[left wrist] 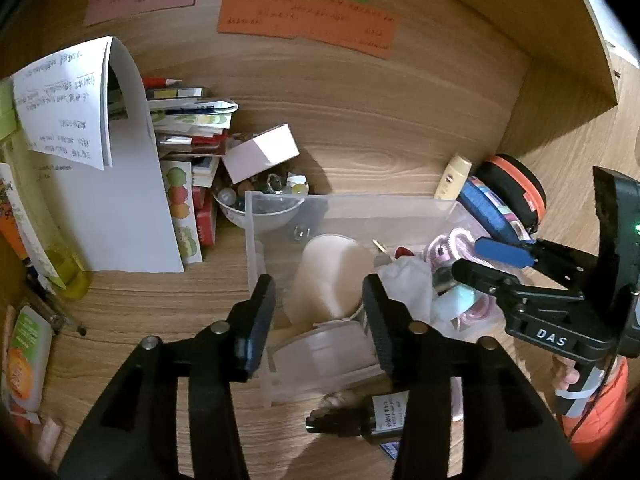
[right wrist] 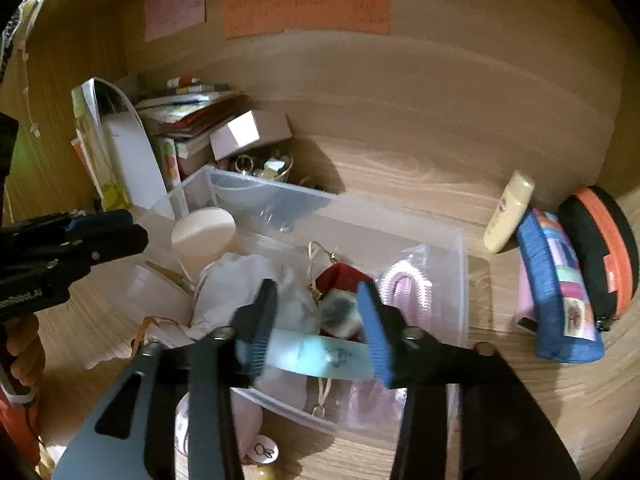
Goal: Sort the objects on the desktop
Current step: 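Carry the block and clear vial over the clear box and open both grippers, then grasp the pink round compact with the right gripper while the left grasps the dark green bottle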
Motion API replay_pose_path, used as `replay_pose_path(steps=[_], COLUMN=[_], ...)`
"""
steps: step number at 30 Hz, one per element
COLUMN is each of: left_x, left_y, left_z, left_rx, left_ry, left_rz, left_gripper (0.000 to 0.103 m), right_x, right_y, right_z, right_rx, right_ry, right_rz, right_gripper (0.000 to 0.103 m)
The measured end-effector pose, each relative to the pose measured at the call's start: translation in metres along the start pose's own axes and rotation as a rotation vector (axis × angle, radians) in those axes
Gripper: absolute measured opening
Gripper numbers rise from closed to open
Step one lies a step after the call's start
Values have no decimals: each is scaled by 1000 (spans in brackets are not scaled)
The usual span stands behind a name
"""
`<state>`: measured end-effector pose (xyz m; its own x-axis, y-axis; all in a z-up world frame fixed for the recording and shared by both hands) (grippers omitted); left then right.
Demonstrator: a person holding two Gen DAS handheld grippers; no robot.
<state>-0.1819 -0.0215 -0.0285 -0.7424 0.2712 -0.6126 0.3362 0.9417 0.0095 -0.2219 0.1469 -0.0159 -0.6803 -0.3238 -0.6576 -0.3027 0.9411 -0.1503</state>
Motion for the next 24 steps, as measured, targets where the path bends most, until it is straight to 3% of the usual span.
replay_pose_path(steps=[2, 5, 9, 11, 16, 24], left_x=[-2, -13, -33, -43, -56, -41], left_y=[1, 2, 1, 1, 3, 7], left_z=[-1, -4, -6, -4, 8, 53], left_rx=[-4, -10, 1, -1, 18, 47], left_ry=[-2, 16, 53, 61, 54, -73], left_rz=[21, 21, -23, -19, -47, -69], left_gripper=[55, 67, 79, 89, 91, 91], right_x=[-7, -19, -36, -42, -58, -56], right_y=[1, 5, 8, 9, 10, -1], right_z=[0, 0, 1, 3, 16, 50], right_rx=[1, 14, 12, 14, 20, 15], right_ry=[20, 44, 76, 79, 77, 12], right_rz=[15, 39, 53, 54, 42, -7], right_gripper=[51, 71, 74, 78, 82, 82])
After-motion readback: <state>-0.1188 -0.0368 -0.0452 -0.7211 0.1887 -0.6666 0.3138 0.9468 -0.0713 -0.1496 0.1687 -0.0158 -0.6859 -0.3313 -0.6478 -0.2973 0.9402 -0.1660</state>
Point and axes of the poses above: each gripper's, at about its wrist camera, not at the fingertips, and x roughly the way its jaws point, y to its right, z to its underside, the point moved 5 cm from there along x, roughly the way its jaws point, and after that the axes turned 13 degrees about x, right-handed, at the moved point
